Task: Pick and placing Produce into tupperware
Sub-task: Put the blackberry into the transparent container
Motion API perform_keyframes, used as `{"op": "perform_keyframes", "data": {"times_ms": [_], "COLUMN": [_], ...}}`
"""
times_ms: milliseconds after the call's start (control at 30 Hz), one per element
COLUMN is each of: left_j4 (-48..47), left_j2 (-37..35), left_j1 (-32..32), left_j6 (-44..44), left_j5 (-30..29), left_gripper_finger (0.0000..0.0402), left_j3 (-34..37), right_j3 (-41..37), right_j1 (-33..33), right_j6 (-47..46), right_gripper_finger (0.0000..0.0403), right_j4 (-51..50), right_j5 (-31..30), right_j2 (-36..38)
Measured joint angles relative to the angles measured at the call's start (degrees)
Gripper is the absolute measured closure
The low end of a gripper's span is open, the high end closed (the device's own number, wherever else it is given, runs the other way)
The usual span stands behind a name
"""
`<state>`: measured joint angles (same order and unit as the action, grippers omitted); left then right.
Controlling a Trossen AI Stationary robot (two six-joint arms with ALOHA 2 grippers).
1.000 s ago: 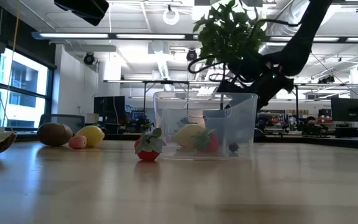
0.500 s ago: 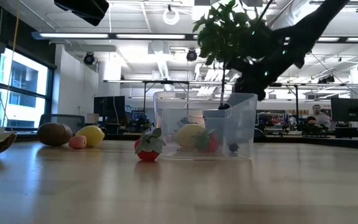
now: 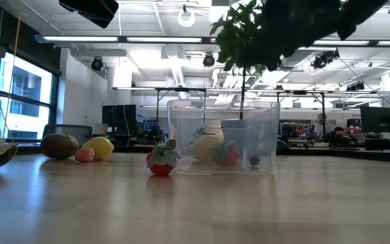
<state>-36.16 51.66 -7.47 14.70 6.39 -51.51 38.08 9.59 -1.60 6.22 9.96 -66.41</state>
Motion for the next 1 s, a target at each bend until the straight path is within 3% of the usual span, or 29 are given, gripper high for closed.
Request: {"op": "perform_keyframes", "data": {"times_ms": [233,600,800,1000], "left_j4": [0.02,0.0,-0.02,-0.01], "left_j2": [0.0,0.0,0.02,0.02], "left_j1": [-0.01,-0.01,0.01,0.01], "left_j6": [0.0,0.0,0.0,0.0], "left_j5": [0.01,0.0,0.0,0.0], "left_gripper_finger": [0.0401,0.0401,0.0401,0.0401], "left_j3": [0.0,0.0,0.01,0.0], "right_j3": [9.84,31.83,42.13,47.66], "right_j1": [-6.57,-7.4,-7.4,-7.4], "right_j6": [-0.99,4.5,8.69,11.47], "right_gripper_finger": [0.0289,0.0289,0.0289,0.0289], "right_j4": [-14.13,-43.73,-52.79,-57.64], "right_j5": [-6.62,-9.94,-10.38,-10.41], "right_j2": [-5.22,-29.81,-40.83,-47.06]}}
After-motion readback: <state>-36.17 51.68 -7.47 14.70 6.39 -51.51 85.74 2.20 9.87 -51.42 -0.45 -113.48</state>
